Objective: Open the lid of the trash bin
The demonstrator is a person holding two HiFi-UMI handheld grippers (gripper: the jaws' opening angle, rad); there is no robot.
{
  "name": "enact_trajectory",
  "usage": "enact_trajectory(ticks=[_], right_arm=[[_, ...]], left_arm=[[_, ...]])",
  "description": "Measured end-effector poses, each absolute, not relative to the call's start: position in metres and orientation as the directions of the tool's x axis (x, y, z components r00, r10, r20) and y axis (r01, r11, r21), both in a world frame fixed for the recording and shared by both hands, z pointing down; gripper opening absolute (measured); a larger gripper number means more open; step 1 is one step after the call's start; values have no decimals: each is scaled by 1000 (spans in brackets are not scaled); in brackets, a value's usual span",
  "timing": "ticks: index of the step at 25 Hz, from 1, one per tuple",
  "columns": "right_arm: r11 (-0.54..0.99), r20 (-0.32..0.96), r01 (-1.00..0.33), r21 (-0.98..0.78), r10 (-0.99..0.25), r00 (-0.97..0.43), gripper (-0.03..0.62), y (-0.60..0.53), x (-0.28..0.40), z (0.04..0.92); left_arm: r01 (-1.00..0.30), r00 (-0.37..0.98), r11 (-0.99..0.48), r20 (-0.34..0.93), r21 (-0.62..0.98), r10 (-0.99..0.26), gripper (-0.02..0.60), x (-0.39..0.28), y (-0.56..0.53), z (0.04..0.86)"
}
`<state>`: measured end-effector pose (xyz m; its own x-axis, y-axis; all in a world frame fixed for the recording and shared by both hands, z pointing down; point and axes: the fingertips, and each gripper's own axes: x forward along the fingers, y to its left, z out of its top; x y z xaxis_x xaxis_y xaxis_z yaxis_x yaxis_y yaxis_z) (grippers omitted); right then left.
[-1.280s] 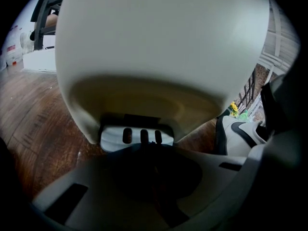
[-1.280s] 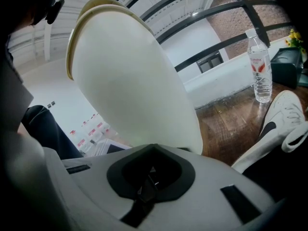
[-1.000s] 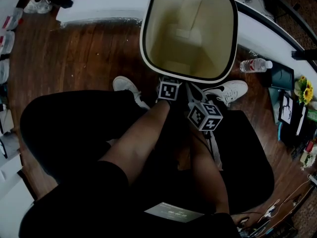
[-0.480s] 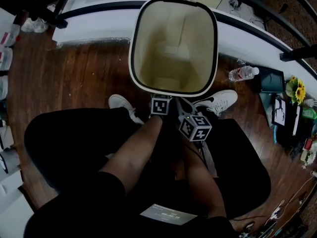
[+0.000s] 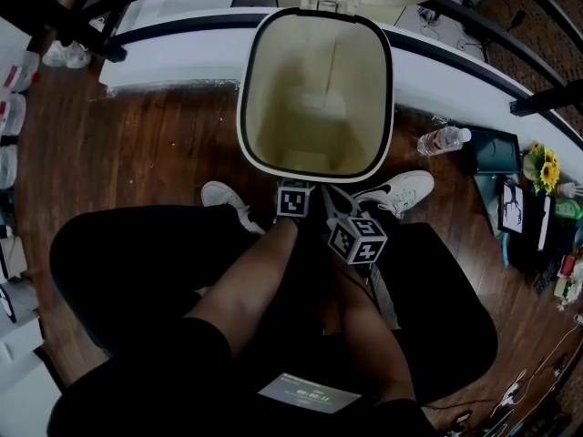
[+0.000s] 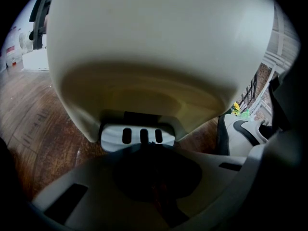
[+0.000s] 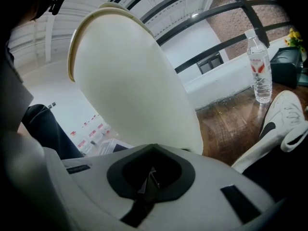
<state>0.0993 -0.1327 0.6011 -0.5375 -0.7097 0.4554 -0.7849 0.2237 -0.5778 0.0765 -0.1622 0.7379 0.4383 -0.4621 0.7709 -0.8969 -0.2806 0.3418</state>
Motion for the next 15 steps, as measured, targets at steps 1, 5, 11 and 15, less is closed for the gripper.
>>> enact_trajectory(ticks=[1,5,11,15], right_arm=[[224,455,-785,-578,-710,-537,14,-133,99,601],[225,456,-786,-576,-710,-537,14,-132,100,601],[218,455,-784,-582,-711,-536,14,-132,99,600],[218,454,-781,-585,-710,-538,14,-131,99,600]], left_arm=[[-897,439,-280,771,342,-462,38,77,-162,738],[-899,435,-281,767,337,-472,38,76,-163,736],[-894,446,-282,754,349,-482,37,75,-163,735],[-889,456,-283,745,359,-487,37,75,-159,735]])
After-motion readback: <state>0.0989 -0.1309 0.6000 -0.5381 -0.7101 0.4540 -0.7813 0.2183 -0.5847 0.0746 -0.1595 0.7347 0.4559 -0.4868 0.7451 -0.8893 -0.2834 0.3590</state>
